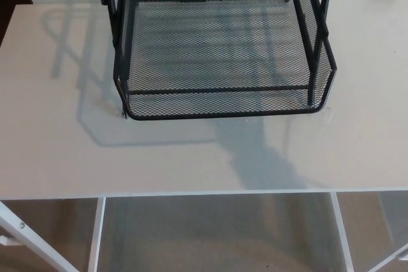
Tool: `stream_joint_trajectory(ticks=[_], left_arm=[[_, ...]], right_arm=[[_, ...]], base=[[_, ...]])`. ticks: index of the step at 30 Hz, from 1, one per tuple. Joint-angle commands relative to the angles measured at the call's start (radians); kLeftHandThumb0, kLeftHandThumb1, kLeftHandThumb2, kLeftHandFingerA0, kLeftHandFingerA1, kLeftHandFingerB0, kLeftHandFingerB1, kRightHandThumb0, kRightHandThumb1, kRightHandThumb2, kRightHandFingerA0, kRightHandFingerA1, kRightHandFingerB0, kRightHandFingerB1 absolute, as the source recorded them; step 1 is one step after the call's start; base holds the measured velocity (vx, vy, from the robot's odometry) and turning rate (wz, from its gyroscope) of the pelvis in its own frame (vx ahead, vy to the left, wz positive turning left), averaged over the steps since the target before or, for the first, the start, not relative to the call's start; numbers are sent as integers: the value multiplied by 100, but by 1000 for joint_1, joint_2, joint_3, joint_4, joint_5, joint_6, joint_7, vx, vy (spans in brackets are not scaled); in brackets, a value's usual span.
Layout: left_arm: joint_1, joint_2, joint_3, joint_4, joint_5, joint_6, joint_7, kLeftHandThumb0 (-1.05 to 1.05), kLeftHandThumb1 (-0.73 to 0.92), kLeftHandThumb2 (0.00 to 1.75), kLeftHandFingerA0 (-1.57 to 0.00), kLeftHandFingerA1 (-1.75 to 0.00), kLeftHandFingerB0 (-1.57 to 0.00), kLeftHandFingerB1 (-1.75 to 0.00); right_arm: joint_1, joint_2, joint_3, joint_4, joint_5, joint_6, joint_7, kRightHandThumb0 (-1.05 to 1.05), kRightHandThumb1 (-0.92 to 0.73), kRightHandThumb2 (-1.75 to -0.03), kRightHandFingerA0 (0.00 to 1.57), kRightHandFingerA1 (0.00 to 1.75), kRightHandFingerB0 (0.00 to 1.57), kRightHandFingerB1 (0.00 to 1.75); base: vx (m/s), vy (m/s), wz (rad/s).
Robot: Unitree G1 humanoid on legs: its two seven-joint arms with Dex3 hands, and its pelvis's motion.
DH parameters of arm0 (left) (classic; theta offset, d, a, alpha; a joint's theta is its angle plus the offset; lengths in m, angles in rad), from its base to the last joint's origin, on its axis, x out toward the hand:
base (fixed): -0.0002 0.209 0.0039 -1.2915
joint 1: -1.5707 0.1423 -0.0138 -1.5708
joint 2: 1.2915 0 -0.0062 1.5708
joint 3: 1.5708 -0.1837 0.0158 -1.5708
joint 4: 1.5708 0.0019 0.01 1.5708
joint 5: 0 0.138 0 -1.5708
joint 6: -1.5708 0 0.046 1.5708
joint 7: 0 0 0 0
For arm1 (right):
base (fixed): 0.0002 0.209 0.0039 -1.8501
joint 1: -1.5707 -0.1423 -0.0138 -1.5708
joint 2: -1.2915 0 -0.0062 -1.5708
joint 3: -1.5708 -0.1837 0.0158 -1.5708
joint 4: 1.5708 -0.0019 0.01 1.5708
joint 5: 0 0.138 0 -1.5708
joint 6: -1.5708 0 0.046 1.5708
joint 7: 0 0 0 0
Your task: The robot walks towards a desk on which a file tray is kept in the middle and a cube is kept to its right. The robot lifts the cube using its right hand and places it on the file tray.
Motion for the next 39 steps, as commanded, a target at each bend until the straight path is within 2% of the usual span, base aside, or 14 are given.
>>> stream_joint_trajectory(ticks=[1, 2, 4, 9, 10, 19, 24, 25, 26, 27, 34, 35, 36, 39], left_arm=[[-2, 9, -10, 22, 18, -41, 10, -75, 92, 68, -51, -55, -29, -43], [2, 10, -10, 10, 15, -36, 7, -74, 74, 107, -45, -63, -26, -53], [4, 9, -6, 1, 7, -19, 4, -75, 92, 67, -48, -54, -29, -42], [-3, 7, -7, -35, 3, 13, -2, -73, 92, 69, -48, -55, -28, -42], [-18, 10, -18, 0, 21, -12, 10, -74, 75, 107, -45, -63, -26, -53], [-16, 2, -22, 7, 4, -8, -3, -74, 92, 68, -48, -54, -28, -42], [-5, 7, -31, -20, 11, -6, -5, -73, 92, 69, -47, -54, -28, -42], [-4, 9, -33, -14, 13, -18, -7, -72, 92, 70, -47, -55, -28, -43], [-3, 11, -36, -4, 16, -33, -9, -72, 92, 70, -47, -55, -28, -43], [-1, 10, -36, -9, 14, -30, -9, -72, 92, 70, -48, -54, -28, -42], [1, 8, -32, -13, 7, -11, -9, -75, 92, 68, -48, -54, -28, -43], [6, 10, -37, -20, 13, -16, -5, -74, 75, 107, -45, -63, -25, -54], [16, 13, -45, -38, 23, -20, 0, -73, 92, 71, -50, -55, -29, -43], [14, 12, -44, -40, 18, -11, -2, -74, 92, 70, -50, -56, -29, -43]], right_arm=[[3, 45, 96, 140, 37, -20, 225, -22, -68, -61, 96, 126, 88, 54], [9, 51, 108, 153, 38, -28, 235, -22, -69, -60, 97, 122, 86, 53], [16, 63, 121, 181, 43, -44, 234, -21, -66, -60, 105, 109, 88, 53], [60, 114, 161, 281, 46, -88, 227, -19, -67, -62, 103, 118, 88, 59], [66, 126, 186, 300, 27, -93, 227, -18, -68, -60, 102, 122, 87, 58], [110, 175, 204, 323, 39, -122, 242, -21, -73, -66, 102, 115, 76, 62], [129, 168, 203, 277, 30, -154, 220, -22, -67, -59, 72, 78, 52, 45], [129, 162, 211, 258, 18, -140, 228, -33, -67, -60, 24, 51, 27, 35], [130, 158, 218, 231, 10, -105, 252, -33, -67, -60, 24, 51, 27, 35], [126, 149, 225, 208, 0, -86, 270, -53, -53, -73, 0, 0, 6, 20], [115, 103, 257, 133, -63, -55, 259, -91, -50, -77, 0, 18, 0, 3], [107, 98, 262, 126, -72, -41, 273, -95, -55, -81, 0, 17, 0, 0], [107, 90, 270, 110, -96, -31, 255, -93, -55, -87, 0, 21, 0, 5], [93, 86, 277, 86, -112, 25, 290, -93, -57, -90, 0, 20, 0, 2]], base=[[0, 0, 0], [0, 0, 0], [0, 0, 0], [0, 0, 0], [0, 0, 0], [0, 0, 0], [0, 0, 0], [0, 0, 0], [0, 0, 0], [0, 0, 0], [0, 0, 0], [0, 0, 0], [0, 0, 0], [0, 0, 0]])
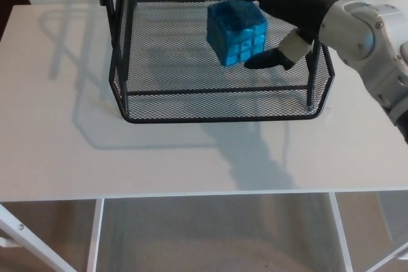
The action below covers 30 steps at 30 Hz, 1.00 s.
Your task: The robot walks towards a desk on which a file tray is kept in the middle and a cube is kept to its right. The robot lifts the cube using its right hand and places it on the file tray.
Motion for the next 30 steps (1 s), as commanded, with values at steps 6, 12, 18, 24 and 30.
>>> stream_joint_trajectory(ticks=[6, 12, 18, 24, 30], left_arm=[[-1, 13, 4, -11, 1, 9, -4, -74, 92, 70, -47, -53, -28, -42], [3, 11, -6, 14, 14, -14, 4, -74, 92, 70, -49, -52, -30, -42], [12, -7, 4, 16, -1, -11, 6, -73, 92, 69, -48, -53, -29, -42], [-28, -9, -6, 119, 17, -25, 23, -75, 92, 67, -49, -52, -29, -41], [6, -9, 0, 65, 10, -17, 14, -76, 92, 67, -50, -53, -30, -42]], right_arm=[[-92, -59, 10, -79, -92, 93, 63, -98, -59, -92, 0, 19, 0, 0], [-149, -121, -75, -152, -37, 54, 94, -105, -60, -91, 0, 19, 0, 4], [-146, -235, -348, -380, 110, 175, 167, -102, -59, -85, 0, 5, 7, 1], [43, -474, -833, -446, 323, 217, 184, -86, -56, -86, 0, 13, 2, 12], [317, -593, -1150, -278, 306, 202, 104, -74, -56, -97, 0, 39, 0, 31]], base=[[0, 0, 0], [0, 0, 0], [0, 0, 0], [0, 0, 0], [0, 0, 0]])
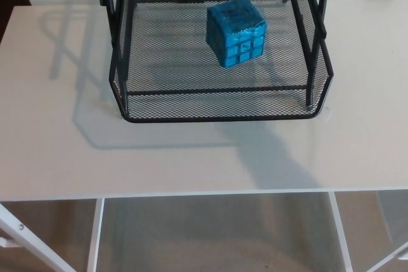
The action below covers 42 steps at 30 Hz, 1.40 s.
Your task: The robot walks towards a desk on which a file tray is kept in the middle and a cube is kept to its right. The robot lifts the cube using its right hand and places it on the file tray.
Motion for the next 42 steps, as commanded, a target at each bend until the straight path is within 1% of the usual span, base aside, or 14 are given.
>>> stream_joint_trajectory(ticks=[1, 3, 12, 14, 19, 25, 29, 30, 31, 33, 34, 36, 38, 42], left_arm=[[10, 21, 2, 26, 14, -22, 12, -76, 92, 67, -50, -53, -30, -42], [7, 22, 8, 30, 9, -18, 14, -76, 72, 106, -45, -63, -27, -54], [34, 52, 14, -16, 1, -16, -24, -74, 92, 69, -47, -53, -29, -42], [33, 49, 16, -8, 0, -13, -20, -74, 92, 68, -47, -53, -29, -42], [22, 49, 18, 18, 2, -4, -5, -71, 92, 68, -46, -52, -28, -42], [32, 53, 12, -12, 7, -5, -14, -73, 92, 71, -46, -54, -28, -41], [14, 53, 7, 12, 16, 7, 5, -74, 92, 69, -49, -54, -29, -43], [6, 53, 8, 25, 15, 7, 7, -74, 74, 106, -43, -63, -25, -54], [11, 53, 10, 16, 11, 8, 0, -73, 92, 69, -46, -55, -27, -43], [12, 52, 14, 4, 6, 7, -3, -73, 92, 69, -47, -54, -28, -43], [11, 51, 15, 4, 5, 4, -3, -72, 92, 69, -47, -53, -29, -42], [30, 52, 13, 1, 7, -23, -15, -73, 92, 70, -47, -53, -30, -42], [36, 48, 4, 2, 17, -28, -4, -73, 75, 107, -43, -61, -27, -53], [43, 43, 8, 8, 14, -28, 7, -73, 92, 69, -51, -53, -32, -42]], right_arm=[[389, -255, -638, 95, 227, 93, -23, -74, -56, -97, 0, 39, 0, 31], [484, -255, -746, 141, 215, 131, -79, -80, -55, -94, 0, 33, 4, 36], [961, -91, -1049, 566, 444, -153, -317, -71, -64, -59, 65, 111, 11, 47], [994, -52, -1048, 567, 445, -258, -351, -75, -45, -87, 22, 74, 14, 53], [1065, 77, -989, 472, 405, -475, -391, -70, -58, -57, 35, 63, 27, 49], [1041, 181, -965, 629, 320, -449, -772, -67, -87, -59, 6, 143, 0, 68], [1077, 209, -897, 745, 269, -452, -874, -79, -54, -99, 47, 105, 6, 72], [1070, 225, -916, 768, 311, -438, -834, -66, -81, -52, 29, 155, 0, 115], [1075, 227, -907, 786, 311, -445, -829, -60, -78, -63, 22, 175, 0, 123], [1079, 228, -889, 799, 317, -410, -767, -61, -86, -64, 0, 170, 0, 133], [1067, 219, -889, 790, 328, -307, -712, -64, -91, -71, 0, 107, 0, 107], [1077, 115, -812, 758, 282, 158, -412, -55, -78, -64, 22, 101, 14, 66], [1177, 155, -855, 692, 356, 54, -301, -59, -51, -56, 91, 83, 59, 59], [1167, 38, -530, 858, 67, -29, -317, -79, -62, -61, 31, 58, 38, 42]], base=[[0, 0, 0], [0, 0, 0], [0, 0, 0], [0, 0, 0], [0, 0, 0], [0, 0, 0], [0, 0, 0], [0, 0, 0], [0, 0, 0], [0, 0, 0], [0, 0, 0], [0, 0, 0], [0, 0, 0], [0, 0, 0]])
